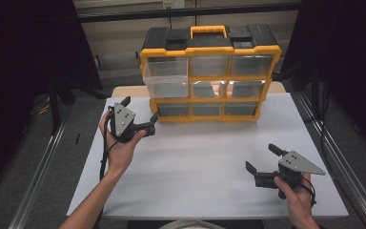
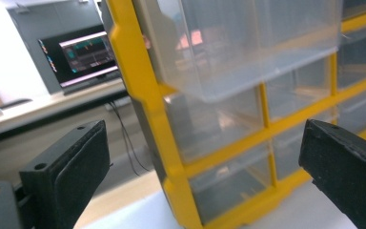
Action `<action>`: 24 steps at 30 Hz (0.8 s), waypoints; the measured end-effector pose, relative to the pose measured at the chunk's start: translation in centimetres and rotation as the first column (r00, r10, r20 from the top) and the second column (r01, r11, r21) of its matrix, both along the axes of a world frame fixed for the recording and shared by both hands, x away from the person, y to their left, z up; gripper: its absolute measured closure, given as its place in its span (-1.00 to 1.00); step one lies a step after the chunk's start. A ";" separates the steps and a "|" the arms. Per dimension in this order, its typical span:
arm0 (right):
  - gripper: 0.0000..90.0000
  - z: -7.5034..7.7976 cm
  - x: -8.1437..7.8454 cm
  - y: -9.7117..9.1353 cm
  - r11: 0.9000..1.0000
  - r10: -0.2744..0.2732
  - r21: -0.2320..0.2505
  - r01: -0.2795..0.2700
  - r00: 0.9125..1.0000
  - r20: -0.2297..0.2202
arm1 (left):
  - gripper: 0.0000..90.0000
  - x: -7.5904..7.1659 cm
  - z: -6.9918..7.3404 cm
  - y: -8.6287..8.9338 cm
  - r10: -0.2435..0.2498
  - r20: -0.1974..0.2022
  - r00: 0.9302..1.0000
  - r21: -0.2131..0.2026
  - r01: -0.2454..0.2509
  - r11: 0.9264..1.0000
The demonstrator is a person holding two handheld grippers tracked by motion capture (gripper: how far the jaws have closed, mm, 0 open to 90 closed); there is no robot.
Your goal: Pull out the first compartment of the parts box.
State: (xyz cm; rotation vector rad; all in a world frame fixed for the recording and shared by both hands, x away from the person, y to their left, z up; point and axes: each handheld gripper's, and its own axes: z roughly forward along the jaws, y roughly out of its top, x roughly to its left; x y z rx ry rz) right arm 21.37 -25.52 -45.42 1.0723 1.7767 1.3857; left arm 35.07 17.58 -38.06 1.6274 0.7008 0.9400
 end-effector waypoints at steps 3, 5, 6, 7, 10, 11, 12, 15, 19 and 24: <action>-0.99 0.0 -0.1 -0.1 1.000 0.001 0.003 -0.001 1.000 0.003 | -0.91 -0.3 -1.0 0.0 0.022 0.000 1.000 0.027 -0.022 0.999; -0.99 0.0 -0.1 0.0 1.000 0.004 0.002 -0.004 1.000 0.002 | -0.91 -0.3 -1.2 0.1 0.030 -0.010 0.999 0.045 -0.030 0.999; -0.99 0.0 -0.1 0.0 1.000 0.000 -0.001 0.000 1.000 0.002 | -0.91 -0.4 -1.4 0.1 0.019 -0.025 1.000 0.028 -0.018 0.999; -0.99 0.0 -0.1 0.0 1.000 0.002 -0.001 -0.002 1.000 0.001 | -0.90 -0.5 -1.5 0.2 0.018 -0.027 0.999 0.013 -0.017 1.000; -0.99 0.0 0.0 0.0 1.000 0.003 0.002 -0.003 1.000 -0.002 | -0.89 -0.8 -2.2 0.5 0.019 -0.030 0.999 0.025 -0.018 1.000; -0.99 0.0 0.0 0.0 1.000 0.003 0.000 -0.003 1.000 -0.004 | -0.89 -0.9 -2.5 0.5 0.023 -0.031 0.999 0.013 -0.022 1.000; -0.99 0.0 0.0 0.0 1.000 0.008 0.001 -0.008 1.000 -0.005 | -0.89 -0.9 -2.7 0.7 0.026 -0.042 0.999 0.013 -0.026 1.000; -0.99 0.0 0.0 0.1 1.000 0.007 0.000 -0.007 1.000 0.001 | -0.88 -1.0 -3.6 1.3 0.025 -0.110 0.994 -0.068 -0.033 0.997; -0.99 0.0 -0.1 0.0 1.000 0.001 -0.003 -0.001 1.000 -0.003 | -0.88 -1.5 -4.6 2.0 0.029 -0.129 0.991 -0.028 -0.033 0.999; -0.99 0.0 0.0 0.0 1.000 -0.004 -0.002 0.004 1.000 -0.003 | -0.92 -2.2 -5.1 3.1 -0.005 -0.144 0.990 -0.054 -0.003 0.999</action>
